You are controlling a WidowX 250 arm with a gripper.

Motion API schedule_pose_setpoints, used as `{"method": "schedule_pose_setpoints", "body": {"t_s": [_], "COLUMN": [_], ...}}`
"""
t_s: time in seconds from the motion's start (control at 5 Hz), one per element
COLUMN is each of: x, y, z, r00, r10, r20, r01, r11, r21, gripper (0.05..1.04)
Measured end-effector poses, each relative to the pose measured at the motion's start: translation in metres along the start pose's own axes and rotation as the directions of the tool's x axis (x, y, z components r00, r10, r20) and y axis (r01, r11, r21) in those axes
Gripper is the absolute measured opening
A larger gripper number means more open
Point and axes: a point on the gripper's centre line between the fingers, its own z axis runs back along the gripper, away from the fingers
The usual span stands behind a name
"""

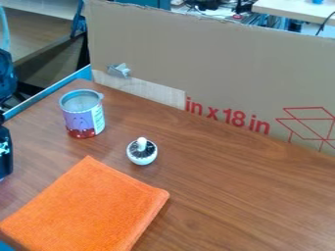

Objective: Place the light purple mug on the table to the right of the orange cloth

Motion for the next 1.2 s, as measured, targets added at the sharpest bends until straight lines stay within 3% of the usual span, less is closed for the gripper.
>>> {"method": "schedule_pose_setpoints", "body": {"t_s": [0.2, 0.4, 0.6, 1.0, 1.2], "x": [0.0, 0.006, 0.015, 0.027, 0.032], "y": [0.0, 0.038, 0.063, 0.09, 0.094], "z": [-0.003, -0.008, -0.013, -0.051, -0.061], "r00": [1.0, 1.0, 1.0, 0.997, 0.996], "r10": [-0.007, 0.008, -0.007, 0.02, 0.023], "r20": [-0.011, -0.007, -0.008, -0.079, -0.088], "r01": [0.007, -0.008, 0.008, -0.009, -0.011], "r11": [1.0, 1.0, 0.996, 0.99, 0.99], "r21": [-0.008, 0.001, 0.09, 0.139, 0.138], "gripper": [1.001, 1.001, 1.001, 1.001, 1.001]}}
